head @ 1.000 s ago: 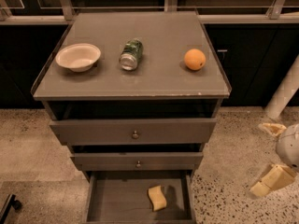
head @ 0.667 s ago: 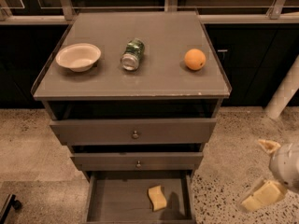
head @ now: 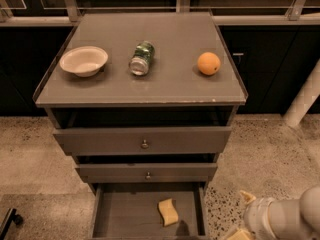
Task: Pick sponge from bottom drawer and place on counter
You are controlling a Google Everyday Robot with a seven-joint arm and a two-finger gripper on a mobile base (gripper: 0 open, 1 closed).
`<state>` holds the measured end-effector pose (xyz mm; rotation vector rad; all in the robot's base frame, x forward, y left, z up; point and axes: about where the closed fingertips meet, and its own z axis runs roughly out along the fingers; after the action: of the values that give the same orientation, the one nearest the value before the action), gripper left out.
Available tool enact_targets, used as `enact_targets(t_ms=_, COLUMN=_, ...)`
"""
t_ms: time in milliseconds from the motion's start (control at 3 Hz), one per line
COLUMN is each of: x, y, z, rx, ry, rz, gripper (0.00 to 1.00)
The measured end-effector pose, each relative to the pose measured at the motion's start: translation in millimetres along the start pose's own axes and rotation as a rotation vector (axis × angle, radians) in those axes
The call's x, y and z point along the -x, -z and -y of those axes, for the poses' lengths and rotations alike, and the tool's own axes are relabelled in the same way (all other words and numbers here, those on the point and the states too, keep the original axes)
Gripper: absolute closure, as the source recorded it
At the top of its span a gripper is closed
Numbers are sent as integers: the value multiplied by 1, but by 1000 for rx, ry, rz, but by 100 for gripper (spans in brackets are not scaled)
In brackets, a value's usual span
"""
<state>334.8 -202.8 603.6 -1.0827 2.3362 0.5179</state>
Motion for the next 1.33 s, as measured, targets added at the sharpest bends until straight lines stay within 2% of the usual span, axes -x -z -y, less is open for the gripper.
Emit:
enact_targets(t_ms=333, x=-2, y=-8, z=16, rx=-67, ry=-8, rz=13, gripper=0)
enact_targets(t_ms=667, x=-11, y=-10, z=10, rx=-54, ry=-57, rz=44, gripper=0)
enact_targets(t_ms=1000, x=-14, y=-31, z=20, rx=-72, ry=-132, rz=166, gripper=0)
enact_targets(t_ms=1333, x=-4, y=-64, z=41, rx=-120, ry=-142, rz=304, gripper=0)
